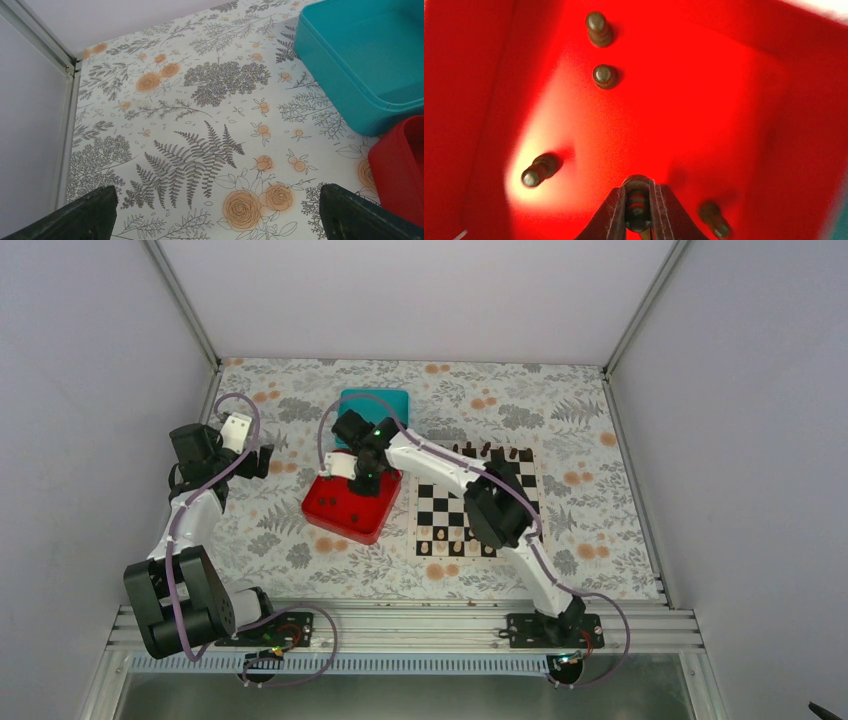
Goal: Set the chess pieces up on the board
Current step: Pick up the chess piece from the storage box, then place the chess piece on the chessboard.
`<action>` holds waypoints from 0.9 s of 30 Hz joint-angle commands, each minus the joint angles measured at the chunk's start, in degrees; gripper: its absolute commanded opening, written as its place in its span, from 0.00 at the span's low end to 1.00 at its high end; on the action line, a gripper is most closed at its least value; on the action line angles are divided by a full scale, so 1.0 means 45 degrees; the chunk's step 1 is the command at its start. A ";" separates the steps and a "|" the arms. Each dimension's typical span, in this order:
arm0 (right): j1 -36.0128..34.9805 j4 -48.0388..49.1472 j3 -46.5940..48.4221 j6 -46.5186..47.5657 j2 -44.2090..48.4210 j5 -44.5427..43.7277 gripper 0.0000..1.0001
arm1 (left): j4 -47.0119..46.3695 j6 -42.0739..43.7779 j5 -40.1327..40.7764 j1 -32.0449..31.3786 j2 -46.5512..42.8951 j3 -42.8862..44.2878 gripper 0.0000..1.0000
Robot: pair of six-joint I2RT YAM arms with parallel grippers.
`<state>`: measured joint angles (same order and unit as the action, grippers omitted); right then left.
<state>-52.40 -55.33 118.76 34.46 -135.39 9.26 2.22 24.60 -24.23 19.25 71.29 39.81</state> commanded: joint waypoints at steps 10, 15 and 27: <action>0.3023 0.0798 -0.3685 -0.0515 0.5174 -0.0753 0.06 | -0.0217 -0.0095 -0.0223 0.0123 -0.0004 0.0020 1.00; 0.4446 0.1564 -0.5767 -0.0452 0.6176 -0.0624 0.06 | -0.0219 -0.0111 -0.0221 0.0137 0.0054 0.0050 1.00; 0.4942 0.2129 -0.6347 -0.0068 0.4550 -0.0572 0.07 | -0.0107 -0.0135 -0.0145 0.0150 0.0033 0.0118 1.00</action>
<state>-30.02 -47.77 89.62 33.23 -111.00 6.35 2.22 24.58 -24.18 19.42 71.31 39.81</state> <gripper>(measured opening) 0.099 0.999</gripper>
